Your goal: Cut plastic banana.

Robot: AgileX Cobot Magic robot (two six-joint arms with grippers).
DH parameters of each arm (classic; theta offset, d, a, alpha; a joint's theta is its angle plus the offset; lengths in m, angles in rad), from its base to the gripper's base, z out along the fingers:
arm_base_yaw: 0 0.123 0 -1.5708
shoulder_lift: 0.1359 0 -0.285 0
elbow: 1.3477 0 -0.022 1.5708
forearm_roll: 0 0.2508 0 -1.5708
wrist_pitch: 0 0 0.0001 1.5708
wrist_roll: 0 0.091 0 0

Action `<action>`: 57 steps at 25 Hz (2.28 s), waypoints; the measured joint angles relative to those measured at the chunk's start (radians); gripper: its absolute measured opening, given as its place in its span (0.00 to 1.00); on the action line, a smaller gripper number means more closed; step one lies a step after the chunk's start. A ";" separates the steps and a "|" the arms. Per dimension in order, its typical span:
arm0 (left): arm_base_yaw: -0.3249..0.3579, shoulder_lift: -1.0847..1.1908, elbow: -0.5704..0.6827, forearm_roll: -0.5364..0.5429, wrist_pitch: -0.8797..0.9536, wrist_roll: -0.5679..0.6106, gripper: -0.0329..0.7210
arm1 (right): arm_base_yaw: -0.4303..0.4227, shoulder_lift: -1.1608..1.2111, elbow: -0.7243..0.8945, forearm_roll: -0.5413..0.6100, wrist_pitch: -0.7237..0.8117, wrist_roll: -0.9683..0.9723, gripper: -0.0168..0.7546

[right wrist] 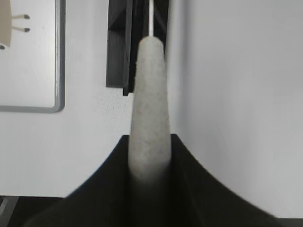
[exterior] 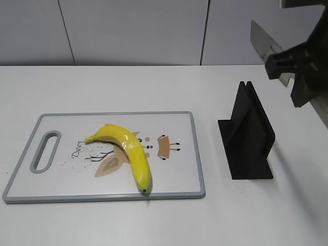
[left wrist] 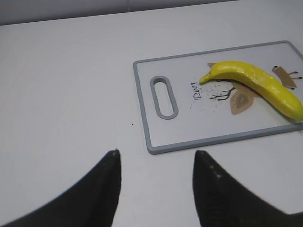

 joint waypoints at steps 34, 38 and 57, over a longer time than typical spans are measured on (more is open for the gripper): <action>-0.001 0.791 -0.252 -0.259 -0.145 0.599 0.82 | -0.048 0.358 -0.369 0.324 -0.035 -1.380 0.22; -0.045 0.969 -0.365 -0.328 -0.144 0.758 0.82 | -0.048 0.384 -0.376 0.346 -0.035 -1.544 0.22; -0.283 1.550 -0.742 -0.243 -0.080 0.905 0.81 | -0.048 0.467 -0.385 0.486 -0.050 -1.799 0.22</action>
